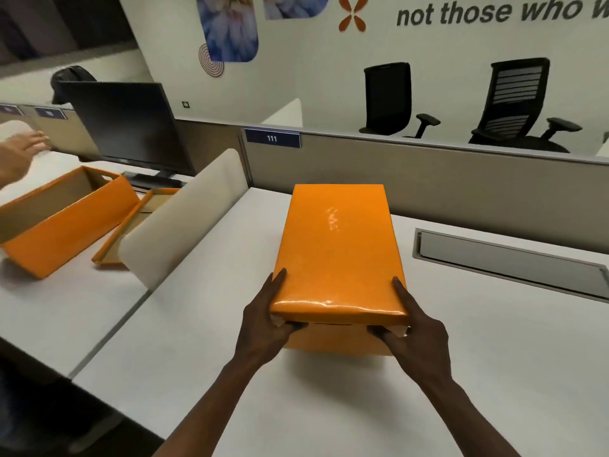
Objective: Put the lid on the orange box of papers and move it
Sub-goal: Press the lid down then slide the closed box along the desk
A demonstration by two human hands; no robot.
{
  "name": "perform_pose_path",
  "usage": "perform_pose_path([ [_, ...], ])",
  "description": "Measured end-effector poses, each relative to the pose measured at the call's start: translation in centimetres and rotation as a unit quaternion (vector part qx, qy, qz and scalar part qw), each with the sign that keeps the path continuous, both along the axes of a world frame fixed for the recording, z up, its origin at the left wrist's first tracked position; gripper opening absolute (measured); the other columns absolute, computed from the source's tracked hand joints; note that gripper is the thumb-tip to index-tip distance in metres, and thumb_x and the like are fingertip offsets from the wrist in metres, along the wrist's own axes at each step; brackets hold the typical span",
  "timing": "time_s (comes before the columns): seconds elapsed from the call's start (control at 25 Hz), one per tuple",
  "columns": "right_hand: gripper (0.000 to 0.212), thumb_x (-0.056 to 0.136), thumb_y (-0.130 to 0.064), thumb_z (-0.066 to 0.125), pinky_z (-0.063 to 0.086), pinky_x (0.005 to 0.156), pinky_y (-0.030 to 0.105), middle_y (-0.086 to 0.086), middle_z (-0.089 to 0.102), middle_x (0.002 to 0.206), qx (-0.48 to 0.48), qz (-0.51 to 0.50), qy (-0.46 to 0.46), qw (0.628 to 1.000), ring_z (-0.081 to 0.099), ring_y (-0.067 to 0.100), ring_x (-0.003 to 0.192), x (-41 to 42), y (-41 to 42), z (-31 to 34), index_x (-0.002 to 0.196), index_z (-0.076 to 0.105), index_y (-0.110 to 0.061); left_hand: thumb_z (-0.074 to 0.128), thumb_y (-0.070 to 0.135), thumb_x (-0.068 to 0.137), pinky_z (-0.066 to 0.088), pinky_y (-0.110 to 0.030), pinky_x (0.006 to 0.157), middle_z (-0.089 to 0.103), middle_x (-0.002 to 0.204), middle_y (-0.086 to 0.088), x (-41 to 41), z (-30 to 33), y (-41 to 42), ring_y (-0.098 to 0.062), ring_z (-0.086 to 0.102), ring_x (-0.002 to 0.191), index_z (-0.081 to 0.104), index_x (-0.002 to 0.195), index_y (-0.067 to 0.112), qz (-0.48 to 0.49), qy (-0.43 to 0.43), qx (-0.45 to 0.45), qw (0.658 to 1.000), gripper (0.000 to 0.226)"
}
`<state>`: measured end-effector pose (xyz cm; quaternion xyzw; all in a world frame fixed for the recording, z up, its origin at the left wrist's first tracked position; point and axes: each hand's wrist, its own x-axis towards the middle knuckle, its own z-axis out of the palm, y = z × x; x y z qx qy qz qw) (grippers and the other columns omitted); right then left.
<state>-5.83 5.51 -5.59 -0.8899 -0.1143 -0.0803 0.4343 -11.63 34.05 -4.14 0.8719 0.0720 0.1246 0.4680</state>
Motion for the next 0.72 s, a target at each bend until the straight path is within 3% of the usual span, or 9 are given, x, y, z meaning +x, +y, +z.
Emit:
perform_pose_path([
  [0.28, 0.103, 0.075, -0.047, 0.084, 0.057, 0.086, 0.036, 0.006, 0.069, 0.124, 0.024, -0.009, -0.014, 1.0, 0.07, 0.025, 0.094, 6.1, 20.1, 0.2, 0.157, 0.024, -0.033, 0.092, 0.026, 0.069, 0.048, -0.048, 0.105, 0.042, 0.157, -0.007, 6.7, 2.5, 19.6, -0.023, 0.048, 0.131, 0.029, 0.155, 0.038, 0.019, 0.021, 0.052, 0.998, 0.107],
  [0.4, 0.102, 0.076, -0.046, 0.083, 0.056, 0.084, 0.033, 0.007, 0.07, 0.12, 0.024, -0.014, -0.015, 1.0, 0.07, 0.024, 0.092, 8.0, 26.4, -0.3, 0.157, 0.022, -0.033, 0.093, 0.019, 0.068, 0.043, -0.052, 0.11, 0.04, 0.157, -0.01, 9.6, 2.4, 25.6, -0.031, 0.043, 0.138, 0.03, 0.15, 0.042, 0.016, 0.033, 0.059, 0.998, 0.105],
  [0.72, 0.104, 0.076, -0.045, 0.084, 0.056, 0.086, 0.036, 0.008, 0.069, 0.124, 0.001, -0.029, -0.004, 1.0, 0.07, 0.026, 0.096, 10.9, 33.6, -2.6, 0.157, 0.021, -0.031, 0.092, 0.019, 0.07, 0.042, -0.052, 0.111, 0.039, 0.158, -0.01, 13.8, 0.0, 32.9, -0.036, 0.042, 0.141, 0.031, 0.156, 0.034, -0.013, 0.063, 0.036, 0.997, 0.107],
])
